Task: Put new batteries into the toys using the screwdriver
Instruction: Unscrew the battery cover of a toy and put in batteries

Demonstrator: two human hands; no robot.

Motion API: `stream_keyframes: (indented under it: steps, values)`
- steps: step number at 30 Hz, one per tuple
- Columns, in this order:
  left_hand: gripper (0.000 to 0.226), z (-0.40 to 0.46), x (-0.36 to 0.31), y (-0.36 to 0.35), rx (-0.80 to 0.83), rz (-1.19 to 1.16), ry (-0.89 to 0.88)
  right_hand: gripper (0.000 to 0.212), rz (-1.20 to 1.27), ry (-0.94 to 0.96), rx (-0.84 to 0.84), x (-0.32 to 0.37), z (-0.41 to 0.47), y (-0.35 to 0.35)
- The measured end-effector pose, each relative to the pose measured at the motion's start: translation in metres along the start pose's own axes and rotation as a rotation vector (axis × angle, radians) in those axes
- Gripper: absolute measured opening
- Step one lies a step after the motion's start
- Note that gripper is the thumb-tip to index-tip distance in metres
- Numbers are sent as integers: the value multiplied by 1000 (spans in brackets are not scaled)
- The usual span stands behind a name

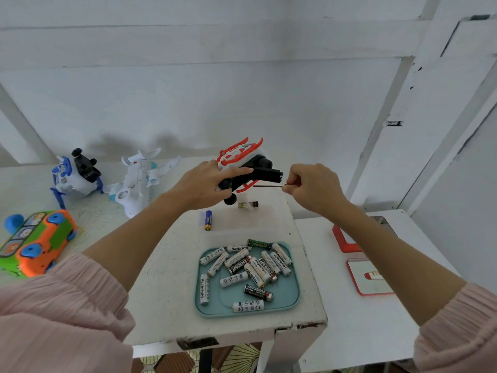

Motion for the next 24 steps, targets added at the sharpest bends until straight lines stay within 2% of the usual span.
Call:
stream_keyframes:
  steps: [2, 7, 12, 19, 24]
  values:
    - [58, -3, 2, 3, -15, -92, 43, 14, 22, 5, -7, 3, -4, -1]
    - [58, -28, 29, -4, -76, -576, 267, 18, 195, 35, -11, 20, -8, -2]
    - [62, -71, 49, 2, -224, -935, 375, 19, 307, 113, 173, 66, -9, -35]
    - [60, -140, 86, 1, -373, -1033, 519, 15, 344, 289, 506, 140, -32, -112]
    - [62, -178, 105, 0, -469, -1075, 580, 11, 384, 334, 721, 165, -57, -169]
Point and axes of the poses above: each hand's wrist, its own z-axis towards the middle knuckle, its own y-axis out of the back of the hand, x = y × z, the point moved 9 cm from there along z, towards the middle knuckle, and after that the axes turned 13 degrees about z, right-handed, at the moved point
